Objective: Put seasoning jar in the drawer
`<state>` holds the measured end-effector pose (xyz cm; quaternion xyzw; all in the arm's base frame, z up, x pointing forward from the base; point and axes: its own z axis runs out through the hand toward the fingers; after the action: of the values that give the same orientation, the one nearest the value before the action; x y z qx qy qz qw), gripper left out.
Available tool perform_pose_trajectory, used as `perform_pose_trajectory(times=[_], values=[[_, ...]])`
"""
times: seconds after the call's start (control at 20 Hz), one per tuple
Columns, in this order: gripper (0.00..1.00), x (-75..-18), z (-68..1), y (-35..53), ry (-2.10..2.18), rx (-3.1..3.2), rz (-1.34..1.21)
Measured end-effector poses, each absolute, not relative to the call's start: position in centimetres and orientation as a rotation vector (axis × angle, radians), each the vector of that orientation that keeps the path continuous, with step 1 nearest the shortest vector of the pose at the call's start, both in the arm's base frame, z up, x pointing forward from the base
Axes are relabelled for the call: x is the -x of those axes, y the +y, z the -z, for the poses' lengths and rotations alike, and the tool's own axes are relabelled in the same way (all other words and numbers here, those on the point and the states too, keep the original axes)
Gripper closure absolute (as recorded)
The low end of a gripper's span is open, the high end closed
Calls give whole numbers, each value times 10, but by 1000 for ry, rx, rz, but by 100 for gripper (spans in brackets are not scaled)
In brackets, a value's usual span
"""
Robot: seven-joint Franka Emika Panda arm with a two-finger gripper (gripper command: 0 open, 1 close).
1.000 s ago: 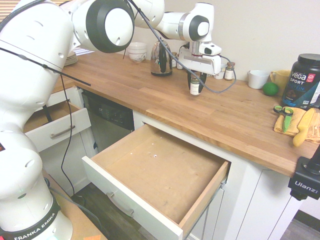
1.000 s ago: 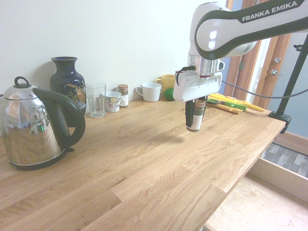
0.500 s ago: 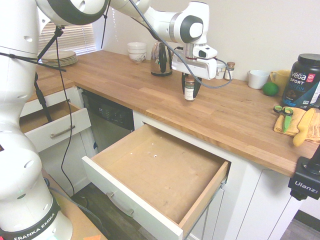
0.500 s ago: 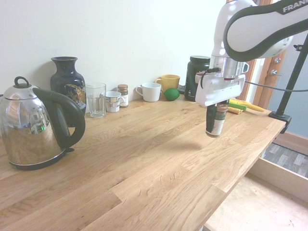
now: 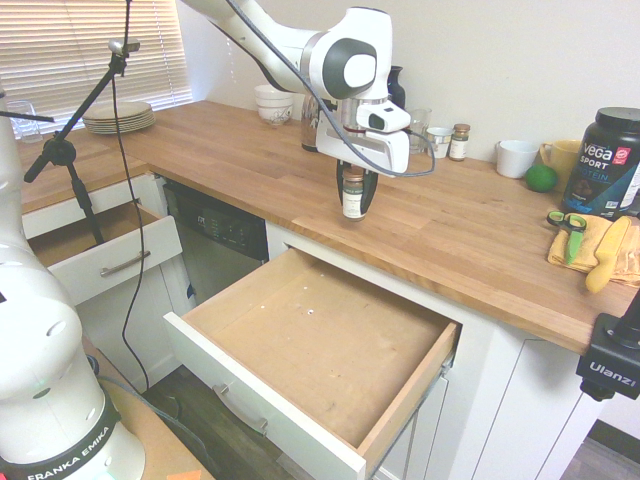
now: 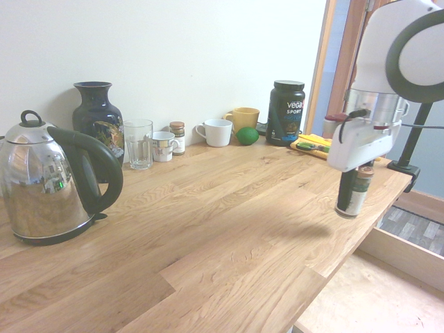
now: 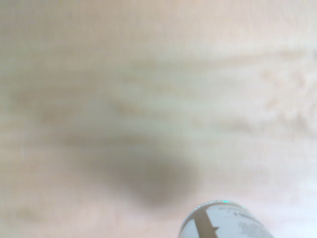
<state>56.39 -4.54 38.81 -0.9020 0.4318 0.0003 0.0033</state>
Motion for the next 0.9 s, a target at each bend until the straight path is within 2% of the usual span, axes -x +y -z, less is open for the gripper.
perform_pose_trajectory(times=[0.6, 0.9], values=[[100, -446, -360, -47, 1352, 2804, 18], [100, -426, -332, -52, 1346, 2801, 47]])
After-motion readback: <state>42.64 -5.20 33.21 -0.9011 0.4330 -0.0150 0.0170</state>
